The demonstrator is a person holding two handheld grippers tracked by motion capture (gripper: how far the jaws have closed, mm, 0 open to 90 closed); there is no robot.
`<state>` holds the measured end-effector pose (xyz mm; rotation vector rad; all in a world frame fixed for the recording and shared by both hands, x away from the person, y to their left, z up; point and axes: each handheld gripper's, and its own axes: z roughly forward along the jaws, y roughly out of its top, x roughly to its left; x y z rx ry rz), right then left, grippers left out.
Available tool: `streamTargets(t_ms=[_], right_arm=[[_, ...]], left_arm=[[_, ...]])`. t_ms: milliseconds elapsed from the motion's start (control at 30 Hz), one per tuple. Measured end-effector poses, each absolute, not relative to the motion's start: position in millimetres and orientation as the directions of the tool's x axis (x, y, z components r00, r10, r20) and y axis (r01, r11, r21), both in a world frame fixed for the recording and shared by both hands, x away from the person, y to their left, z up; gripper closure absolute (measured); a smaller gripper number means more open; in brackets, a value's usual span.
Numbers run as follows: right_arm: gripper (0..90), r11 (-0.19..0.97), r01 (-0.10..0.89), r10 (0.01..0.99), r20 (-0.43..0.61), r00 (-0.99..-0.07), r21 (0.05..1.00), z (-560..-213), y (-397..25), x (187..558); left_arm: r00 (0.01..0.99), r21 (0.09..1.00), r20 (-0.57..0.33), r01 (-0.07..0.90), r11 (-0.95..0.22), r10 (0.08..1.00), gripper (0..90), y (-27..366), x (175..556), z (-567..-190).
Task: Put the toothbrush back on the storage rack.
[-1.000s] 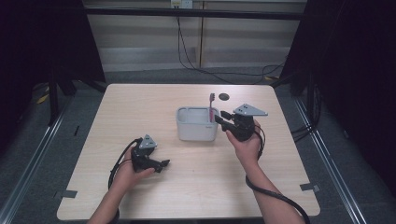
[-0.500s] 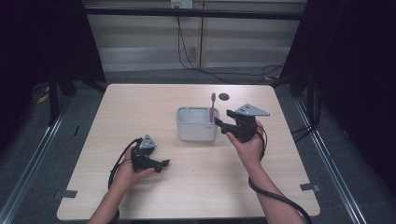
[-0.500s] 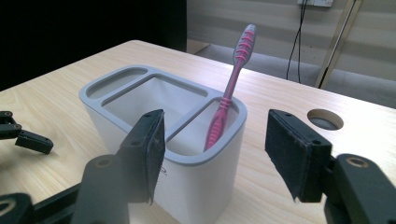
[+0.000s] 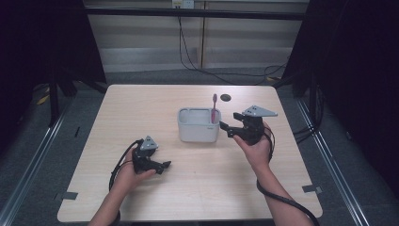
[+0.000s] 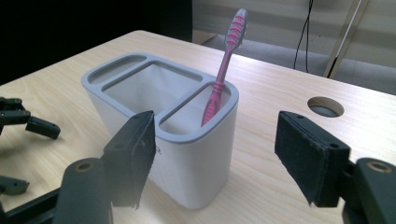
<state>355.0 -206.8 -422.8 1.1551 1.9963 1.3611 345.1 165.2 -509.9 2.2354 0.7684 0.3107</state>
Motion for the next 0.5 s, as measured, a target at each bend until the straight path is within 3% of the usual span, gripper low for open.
streamTargets(t_ms=[500], right_arm=[[23.8,0.208,0.398,0.81,0.071,-0.582,0.893,-425.0,-219.1,348.3]], left_arm=[[0.79,0.717,-0.015,0.435,-0.544,0.612,12.4,165.0,344.9,-510.0]])
